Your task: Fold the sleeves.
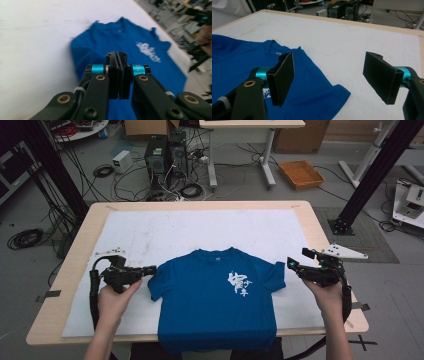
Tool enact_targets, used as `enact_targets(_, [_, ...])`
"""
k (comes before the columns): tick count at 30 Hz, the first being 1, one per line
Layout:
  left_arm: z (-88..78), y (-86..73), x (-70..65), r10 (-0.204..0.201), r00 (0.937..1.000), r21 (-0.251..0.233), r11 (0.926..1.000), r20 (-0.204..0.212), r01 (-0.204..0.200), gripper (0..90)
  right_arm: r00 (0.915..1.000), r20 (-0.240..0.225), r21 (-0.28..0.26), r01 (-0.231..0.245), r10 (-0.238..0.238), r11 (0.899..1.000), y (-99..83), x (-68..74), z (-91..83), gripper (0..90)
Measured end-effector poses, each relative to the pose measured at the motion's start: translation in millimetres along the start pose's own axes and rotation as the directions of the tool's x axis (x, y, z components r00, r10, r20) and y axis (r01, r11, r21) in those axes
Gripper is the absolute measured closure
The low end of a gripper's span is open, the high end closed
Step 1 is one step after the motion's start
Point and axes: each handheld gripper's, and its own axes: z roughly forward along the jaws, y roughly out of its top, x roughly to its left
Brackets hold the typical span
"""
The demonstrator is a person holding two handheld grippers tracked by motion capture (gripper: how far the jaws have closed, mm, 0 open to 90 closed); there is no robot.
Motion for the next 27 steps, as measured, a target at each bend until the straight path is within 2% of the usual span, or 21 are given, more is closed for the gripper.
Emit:
enact_targets(3, [21.1, 3.9, -13.8, -0.018, 0.9982, 0.005, 0.9998, 0.057, 0.018, 88.5, 1.0000, -0.001, 0.001, 0.001, -0.001, 1.000, 0.4, 0.8, 0.9, 24.9])
enact_targets(7, [52.2, 9.3, -30.0, -0.045, 0.9939, 0.020, 0.9989, 0.100, 0.043, 88.5, 1.0000, -0.002, 0.002, 0.001, -0.001, 1.000, 0.6, 1.1, 1.0, 24.9])
enact_targets(11, [82.3, 11.9, -37.7, -0.047, 0.9940, 0.053, 0.9977, 0.099, 0.042, 88.5, 1.0000, 0.000, 0.001, 0.004, -0.004, 1.000, 0.5, 0.9, 0.4, 24.9])
enact_targets(12, [82.3, 11.9, -37.7, -0.047, 0.9940, 0.053, 0.9977, 0.099, 0.042, 88.5, 1.0000, 0.000, 0.001, 0.006, -0.006, 1.000, 0.4, 0.8, 0.4, 24.9])
enact_targets(13, [95.4, 10.2, -37.8, -0.060, 0.9930, 0.064, 0.9965, 0.102, 0.054, 88.5, 1.0000, 0.001, 0.001, 0.003, -0.003, 1.000, 0.3, 0.8, 0.4, 24.9])
enact_targets(16, [112.8, 7.4, -38.3, -0.048, 0.9956, 0.069, 0.9967, 0.080, 0.043, 88.4, 1.0000, 0.002, 0.003, 0.004, -0.004, 1.000, -0.4, 0.3, 1.3, 24.9])
enact_targets(17, [112.8, 7.4, -38.3, -0.048, 0.9956, 0.069, 0.9967, 0.080, 0.043, 88.2, 1.0000, 0.002, 0.004, 0.005, -0.005, 1.000, -0.7, 0.3, 1.7, 24.9])
enact_targets(18, [117.5, 6.6, -37.7, -0.032, 0.9960, 0.060, 0.9978, 0.083, 0.027, 84.8, 1.0000, 0.006, 0.010, 0.001, -0.001, 1.000, -1.1, 0.4, 2.2, 24.9])
enact_targets(19, [119.7, 6.6, -37.0, -0.012, 0.9974, 0.025, 0.9996, 0.071, 0.010, 74.9, 1.0000, 0.006, 0.011, 0.001, -0.001, 1.000, -1.5, 0.2, 2.5, 24.9])
enact_targets(21, [115.6, 7.6, -37.0, 0.015, 0.9974, -0.007, 0.9999, 0.071, -0.014, 65.4, 0.9999, 0.010, 0.013, -0.002, 0.002, 1.000, -2.1, -1.0, 2.4, 25.0])
enact_targets(24, [100.2, 8.5, -37.8, 0.083, 0.9954, -0.060, 0.9950, 0.048, -0.080, 52.8, 0.9997, 0.017, 0.012, -0.016, 0.016, 1.000, -2.9, -2.8, 1.6, 25.6])
enact_targets(25, [91.4, 8.2, -37.2, 0.107, 0.9929, -0.082, 0.9913, 0.051, -0.103, 52.7, 0.9995, 0.021, 0.015, -0.022, 0.022, 1.000, -3.4, -3.6, 1.3, 27.7])
enact_targets(27, [78.6, 7.2, -36.3, 0.137, 0.9902, -0.108, 0.9852, 0.027, -0.133, 49.9, 0.9987, 0.036, 0.022, -0.036, 0.035, 0.999, -4.3, -5.7, 0.8, 29.9])
